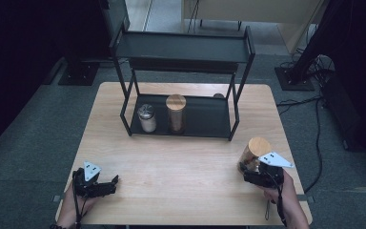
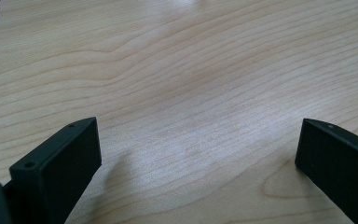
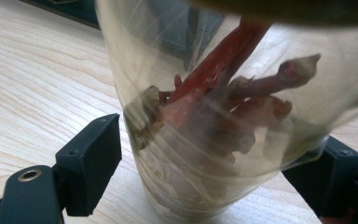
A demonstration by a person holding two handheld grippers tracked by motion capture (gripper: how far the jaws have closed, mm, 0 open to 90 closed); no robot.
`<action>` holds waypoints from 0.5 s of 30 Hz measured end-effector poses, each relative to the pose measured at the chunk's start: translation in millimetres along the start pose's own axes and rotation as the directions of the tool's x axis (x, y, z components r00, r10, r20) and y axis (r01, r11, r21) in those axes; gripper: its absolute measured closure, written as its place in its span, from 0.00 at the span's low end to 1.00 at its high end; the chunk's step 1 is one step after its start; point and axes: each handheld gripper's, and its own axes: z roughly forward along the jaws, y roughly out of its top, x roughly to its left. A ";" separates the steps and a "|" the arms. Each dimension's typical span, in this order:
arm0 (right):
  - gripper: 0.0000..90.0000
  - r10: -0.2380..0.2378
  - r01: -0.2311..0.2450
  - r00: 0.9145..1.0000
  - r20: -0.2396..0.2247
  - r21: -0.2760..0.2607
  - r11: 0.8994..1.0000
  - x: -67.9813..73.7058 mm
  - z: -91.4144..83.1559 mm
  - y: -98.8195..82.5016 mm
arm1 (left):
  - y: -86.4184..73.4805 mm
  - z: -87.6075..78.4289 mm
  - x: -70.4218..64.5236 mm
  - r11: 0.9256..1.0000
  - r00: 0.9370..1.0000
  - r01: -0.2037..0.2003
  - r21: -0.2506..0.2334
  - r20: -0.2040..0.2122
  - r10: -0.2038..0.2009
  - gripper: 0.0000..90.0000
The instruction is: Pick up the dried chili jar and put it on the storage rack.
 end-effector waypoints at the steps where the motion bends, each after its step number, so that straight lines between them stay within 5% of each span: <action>1: 0.20 -0.001 0.001 1.000 0.000 0.005 1.000 -0.4 -0.2 1.3 | 0.0 0.0 0.0 1.000 1.000 0.000 0.000 0.000 0.000 0.01; 15: 0.24 0.010 -0.010 1.000 0.006 0.014 1.000 -2.3 -3.3 19.3 | -0.1 0.1 0.1 1.000 1.000 0.001 -0.002 0.001 -0.001 0.01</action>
